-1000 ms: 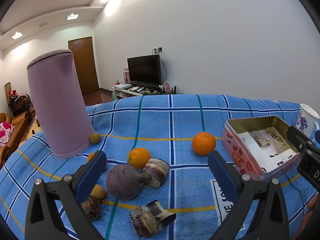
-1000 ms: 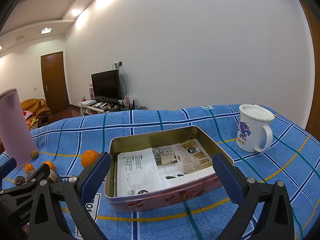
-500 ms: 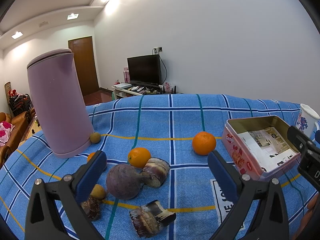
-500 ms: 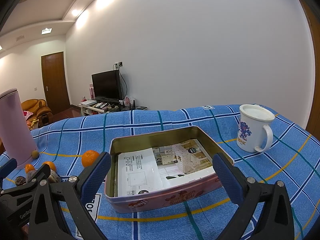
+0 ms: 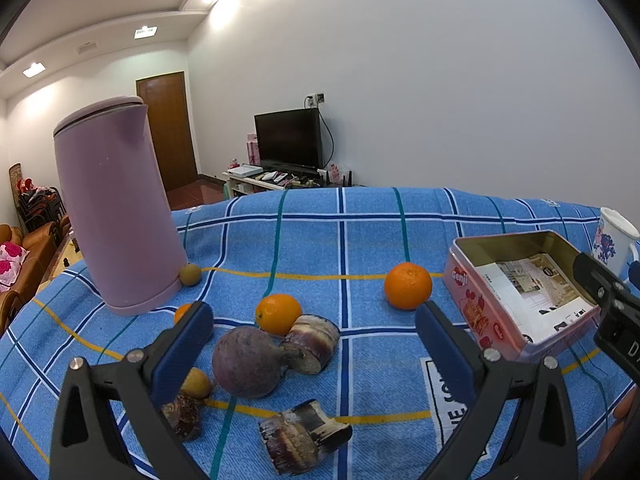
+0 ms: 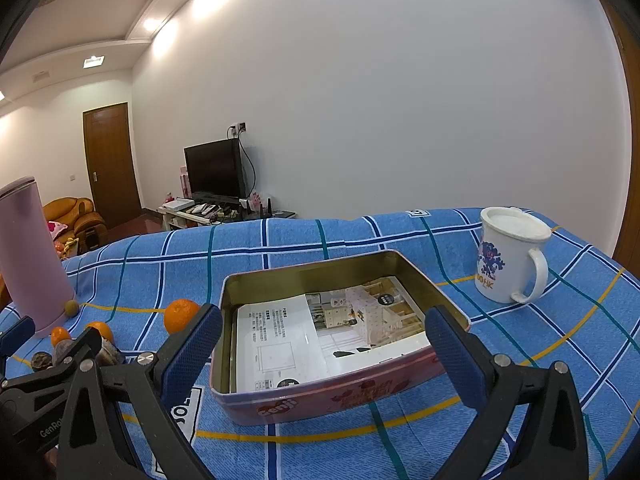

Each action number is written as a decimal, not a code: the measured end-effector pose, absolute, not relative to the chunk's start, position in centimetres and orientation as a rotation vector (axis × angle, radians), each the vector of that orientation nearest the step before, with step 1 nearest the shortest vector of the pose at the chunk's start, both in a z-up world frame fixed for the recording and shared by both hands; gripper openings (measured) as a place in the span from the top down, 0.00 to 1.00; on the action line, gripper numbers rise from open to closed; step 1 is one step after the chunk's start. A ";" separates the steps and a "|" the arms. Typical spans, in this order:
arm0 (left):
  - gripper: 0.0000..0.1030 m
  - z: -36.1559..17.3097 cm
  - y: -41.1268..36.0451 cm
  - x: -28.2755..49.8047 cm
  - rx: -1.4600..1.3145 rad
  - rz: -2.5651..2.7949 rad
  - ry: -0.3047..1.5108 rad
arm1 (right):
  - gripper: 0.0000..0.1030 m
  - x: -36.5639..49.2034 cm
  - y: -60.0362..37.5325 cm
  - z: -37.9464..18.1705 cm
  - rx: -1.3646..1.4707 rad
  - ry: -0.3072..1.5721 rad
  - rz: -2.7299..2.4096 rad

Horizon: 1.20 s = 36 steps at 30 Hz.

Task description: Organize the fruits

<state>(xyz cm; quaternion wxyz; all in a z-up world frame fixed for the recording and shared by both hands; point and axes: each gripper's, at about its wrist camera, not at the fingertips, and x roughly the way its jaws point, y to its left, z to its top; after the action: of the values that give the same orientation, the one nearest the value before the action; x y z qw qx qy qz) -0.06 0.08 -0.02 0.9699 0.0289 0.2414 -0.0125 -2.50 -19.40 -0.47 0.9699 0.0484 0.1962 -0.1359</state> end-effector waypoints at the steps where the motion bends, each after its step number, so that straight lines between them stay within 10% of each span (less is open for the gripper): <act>1: 0.00 0.0 0.1 -0.1 0.058 -0.026 0.487 | 0.01 -2.5 -19.4 -0.5 0.098 0.397 -0.275; 36: 0.00 -0.1 0.2 -0.1 0.049 -0.025 0.496 | 0.01 -2.4 -19.3 -0.5 0.112 0.407 -0.233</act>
<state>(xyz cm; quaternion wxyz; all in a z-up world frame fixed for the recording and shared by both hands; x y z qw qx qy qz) -0.09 0.25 -0.14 0.9690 0.0245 0.2456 -0.0125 -2.38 -19.30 -0.50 0.9711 0.0552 0.2016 -0.1156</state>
